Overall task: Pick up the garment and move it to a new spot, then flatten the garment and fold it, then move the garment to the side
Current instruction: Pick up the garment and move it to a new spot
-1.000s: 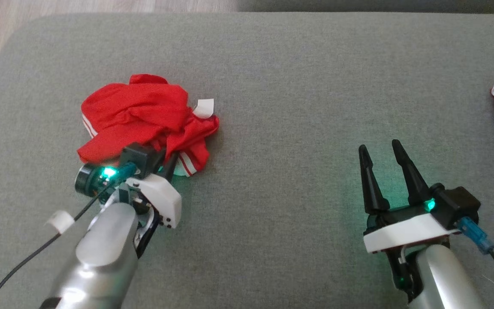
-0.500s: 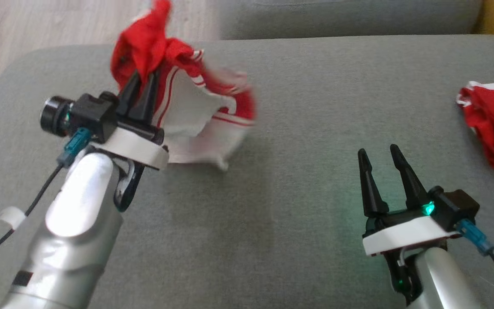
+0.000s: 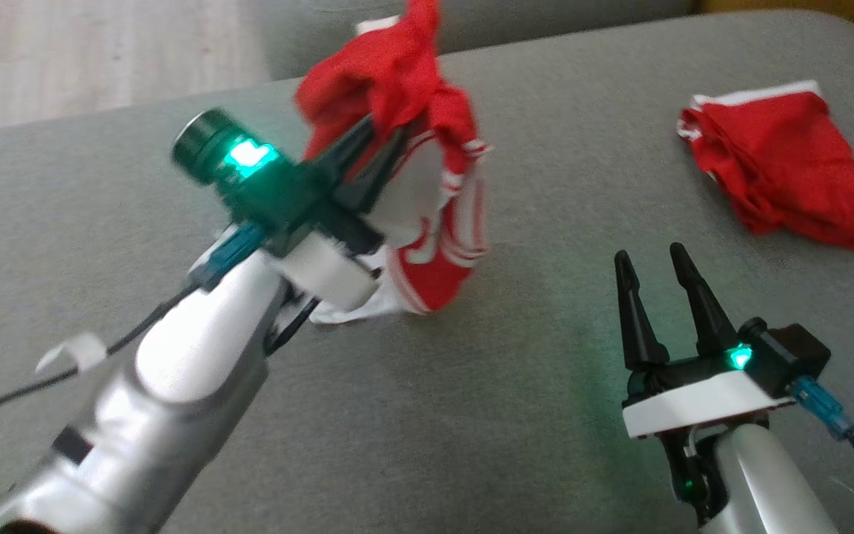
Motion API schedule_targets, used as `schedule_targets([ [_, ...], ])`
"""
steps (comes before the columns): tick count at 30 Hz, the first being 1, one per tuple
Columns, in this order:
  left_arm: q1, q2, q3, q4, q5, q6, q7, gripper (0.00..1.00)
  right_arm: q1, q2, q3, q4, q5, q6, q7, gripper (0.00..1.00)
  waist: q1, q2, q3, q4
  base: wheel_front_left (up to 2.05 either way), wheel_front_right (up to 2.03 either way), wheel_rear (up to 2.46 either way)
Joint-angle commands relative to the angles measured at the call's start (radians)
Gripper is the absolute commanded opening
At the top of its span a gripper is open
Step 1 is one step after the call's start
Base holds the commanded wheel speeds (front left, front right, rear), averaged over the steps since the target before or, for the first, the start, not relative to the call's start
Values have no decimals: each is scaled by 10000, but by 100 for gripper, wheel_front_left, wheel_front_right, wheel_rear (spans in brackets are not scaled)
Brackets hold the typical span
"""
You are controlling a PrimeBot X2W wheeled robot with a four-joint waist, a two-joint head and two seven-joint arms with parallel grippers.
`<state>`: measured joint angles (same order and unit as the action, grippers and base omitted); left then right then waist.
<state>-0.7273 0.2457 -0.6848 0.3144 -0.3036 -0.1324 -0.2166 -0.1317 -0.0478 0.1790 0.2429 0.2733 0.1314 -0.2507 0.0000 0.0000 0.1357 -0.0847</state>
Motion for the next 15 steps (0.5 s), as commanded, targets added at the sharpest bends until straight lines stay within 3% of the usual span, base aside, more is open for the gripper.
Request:
schedule_targets([
  [1, -901, 119, 170, -283, -154, 22, -39, 0, -355, -24, 241, -374, 78, -7, -111, 100, 0, 0, 285, -418, 0, 0, 0],
  [2, -1062, 16, -54, -170, -327, 21, -37, 2, -388, -24, 259, -400, 94, -7, -111, 100, 0, 0, 356, -528, 0, 0, 0],
  [3, -1203, -83, -293, 21, -536, 21, 35, 47, -414, -24, 282, -417, 110, -7, -111, 100, 0, 0, 412, -626, 0, 0, 0],
  [4, -1330, -165, -577, 254, -749, 20, 200, 100, -435, -24, 311, -432, 127, -7, -111, 100, 0, 0, 463, -716, 0, 0, 0],
  [12, -2137, -178, -2444, 1490, -1943, 19, 261, 100, -487, -24, 363, -505, 237, -7, -111, 100, 0, 0, 625, -867, 0, 0, 0],
  [15, -2118, -26, -2417, 1918, -2091, 32, 120, 100, -457, -24, 352, -506, 250, -7, -111, 100, 0, 0, 500, -720, 0, 0, 0],
])
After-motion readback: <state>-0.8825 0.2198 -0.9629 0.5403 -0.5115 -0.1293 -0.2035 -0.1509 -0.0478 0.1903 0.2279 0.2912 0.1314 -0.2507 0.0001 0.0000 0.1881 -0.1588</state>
